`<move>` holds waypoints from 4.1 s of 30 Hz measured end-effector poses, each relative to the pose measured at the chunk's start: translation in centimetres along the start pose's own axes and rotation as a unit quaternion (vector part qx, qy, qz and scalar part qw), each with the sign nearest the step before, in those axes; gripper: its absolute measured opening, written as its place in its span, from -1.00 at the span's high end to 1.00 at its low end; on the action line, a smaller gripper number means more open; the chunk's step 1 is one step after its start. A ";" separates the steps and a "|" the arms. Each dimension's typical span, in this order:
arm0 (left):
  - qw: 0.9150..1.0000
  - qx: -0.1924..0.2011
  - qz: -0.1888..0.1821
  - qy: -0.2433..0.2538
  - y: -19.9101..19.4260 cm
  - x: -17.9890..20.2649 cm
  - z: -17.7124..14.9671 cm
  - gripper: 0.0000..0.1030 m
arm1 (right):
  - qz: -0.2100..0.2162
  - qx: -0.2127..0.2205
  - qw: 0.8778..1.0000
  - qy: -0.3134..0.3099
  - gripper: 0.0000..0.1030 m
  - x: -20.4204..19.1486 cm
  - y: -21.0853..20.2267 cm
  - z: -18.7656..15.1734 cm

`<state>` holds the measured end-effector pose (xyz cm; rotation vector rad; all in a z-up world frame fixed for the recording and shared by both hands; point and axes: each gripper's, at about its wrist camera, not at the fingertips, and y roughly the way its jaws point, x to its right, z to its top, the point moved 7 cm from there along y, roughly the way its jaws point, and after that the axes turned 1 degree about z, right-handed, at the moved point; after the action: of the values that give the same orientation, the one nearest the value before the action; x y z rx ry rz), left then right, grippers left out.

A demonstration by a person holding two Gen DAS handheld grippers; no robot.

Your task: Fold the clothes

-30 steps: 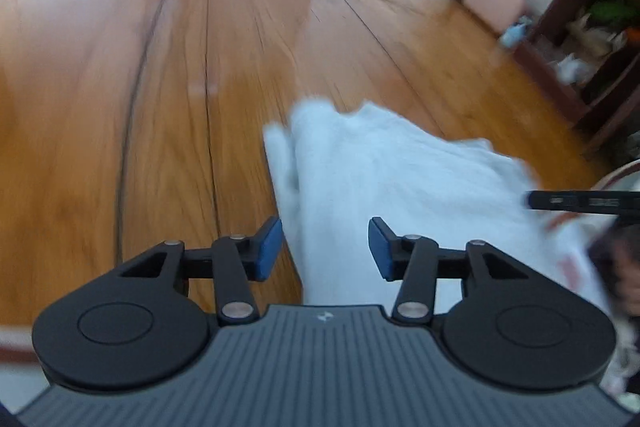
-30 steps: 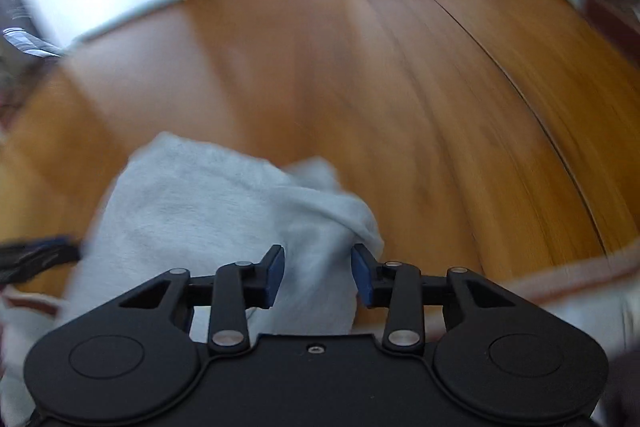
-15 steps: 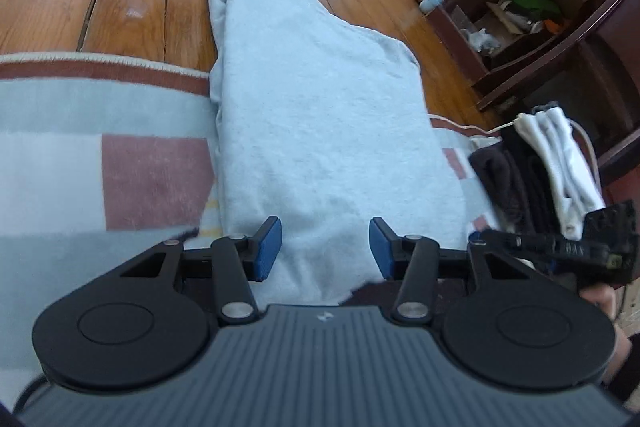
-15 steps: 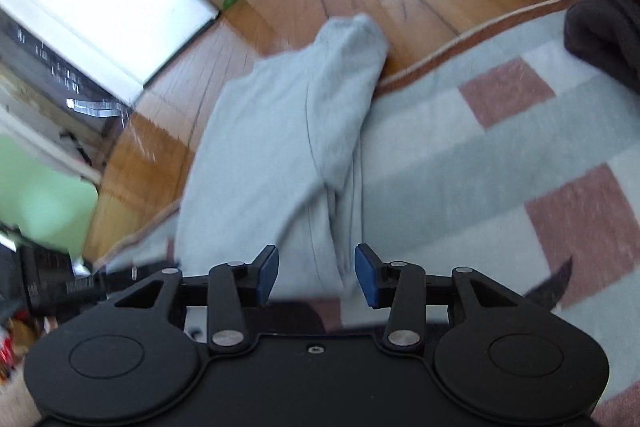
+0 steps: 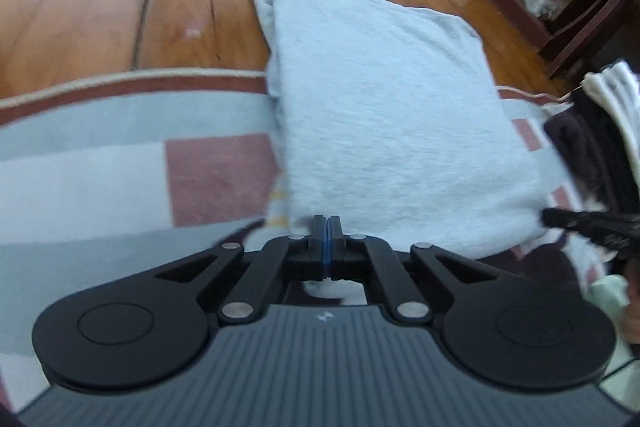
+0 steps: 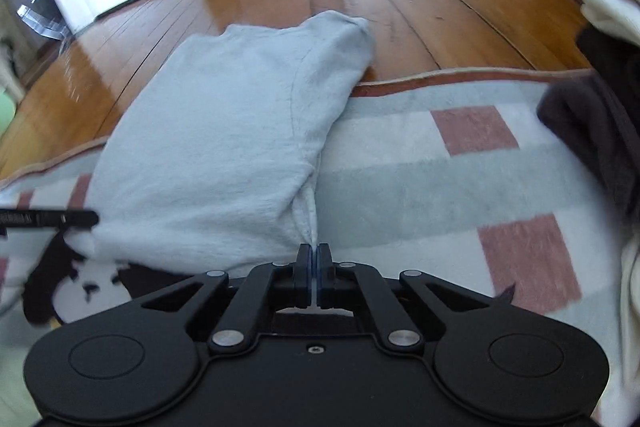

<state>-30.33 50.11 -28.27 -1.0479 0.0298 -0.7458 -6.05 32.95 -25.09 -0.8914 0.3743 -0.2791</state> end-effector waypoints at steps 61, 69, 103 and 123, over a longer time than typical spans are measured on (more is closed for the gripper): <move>0.991 0.130 -0.032 -0.001 6.5 -4.3 19.9 0.12 | 0.040 0.027 0.997 0.067 0.73 0.6 10.2 16.3; 0.992 0.111 0.026 0.054 8.7 -3.2 20.6 0.16 | 0.010 0.081 0.990 -0.115 0.73 -4.5 7.2 16.3; 0.989 0.145 0.037 -0.019 5.8 -4.2 20.0 0.74 | 0.053 0.082 0.992 -0.075 0.41 -1.9 7.5 17.8; 0.996 -0.001 0.091 -0.019 2.2 -2.2 5.0 0.11 | -0.020 0.001 0.999 -0.040 0.30 -1.0 3.7 4.1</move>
<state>-29.05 55.83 -28.08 -1.0450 0.0920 -0.5610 -4.86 38.42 -25.50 -0.9052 0.2831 -0.2802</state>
